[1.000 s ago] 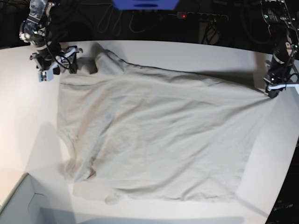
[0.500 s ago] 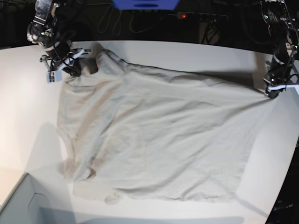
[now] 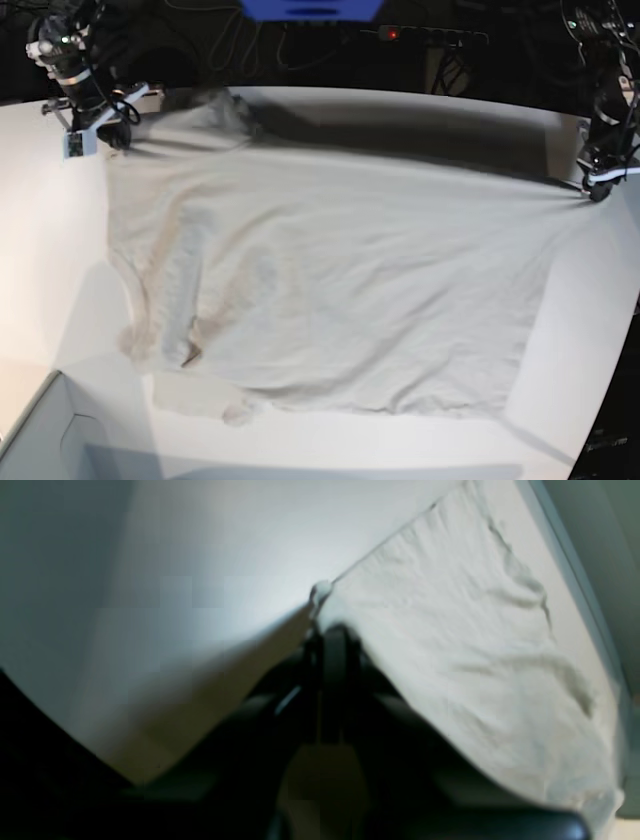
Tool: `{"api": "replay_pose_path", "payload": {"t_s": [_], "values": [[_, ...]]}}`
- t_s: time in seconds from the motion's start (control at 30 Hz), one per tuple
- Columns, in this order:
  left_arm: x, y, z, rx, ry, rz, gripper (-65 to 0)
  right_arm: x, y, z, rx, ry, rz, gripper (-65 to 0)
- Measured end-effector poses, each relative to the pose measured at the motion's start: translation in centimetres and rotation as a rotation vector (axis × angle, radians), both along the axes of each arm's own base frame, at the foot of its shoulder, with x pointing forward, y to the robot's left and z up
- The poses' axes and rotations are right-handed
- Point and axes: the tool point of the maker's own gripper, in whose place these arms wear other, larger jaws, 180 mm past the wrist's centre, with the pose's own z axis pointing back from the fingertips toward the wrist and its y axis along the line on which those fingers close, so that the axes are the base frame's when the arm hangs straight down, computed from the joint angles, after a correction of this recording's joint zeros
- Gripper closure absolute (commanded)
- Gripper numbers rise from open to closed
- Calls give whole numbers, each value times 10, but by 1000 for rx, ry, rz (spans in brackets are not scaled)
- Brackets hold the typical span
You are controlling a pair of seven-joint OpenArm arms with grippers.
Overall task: Layout the t-shirt on the table in an organized manner, then fold the t-shirt properly
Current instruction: 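Lift the held edge with both grippers and fold it over the shirt body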
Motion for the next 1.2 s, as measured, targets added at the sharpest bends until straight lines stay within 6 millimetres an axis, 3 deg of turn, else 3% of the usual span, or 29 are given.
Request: {"api": "replay_pose_path", "payload": {"t_s": [0.1,0.27,0.4,0.53,0.67,0.83,1.03,1.2], "values": [[-5,7,1,3,-4,30,-2,-6,14,-5,19,18,35,0],[-10,6,-3,1,7,33,-2,-4,14,0,9,9,39,0],[-14,1,-9,-16,20,34,-2,7,12,13,-13,-31,46,0],[-11,4,-7,-8,13,38,-2,31,12,27,-17,-97,47,0],[11,6,1,-13,-31,41,-2,52,12,38,-18,-149,47,0],[35,9,-7,-48,-39,45,-2,84,13,51,-5,-219,41,0],[64,9,-16,-63,-22,4,-2,114,16,43,44,-231,33,0],[74,12,-24,-88,-2,4,-2,130,12,35,67,-224,31,0]]}}
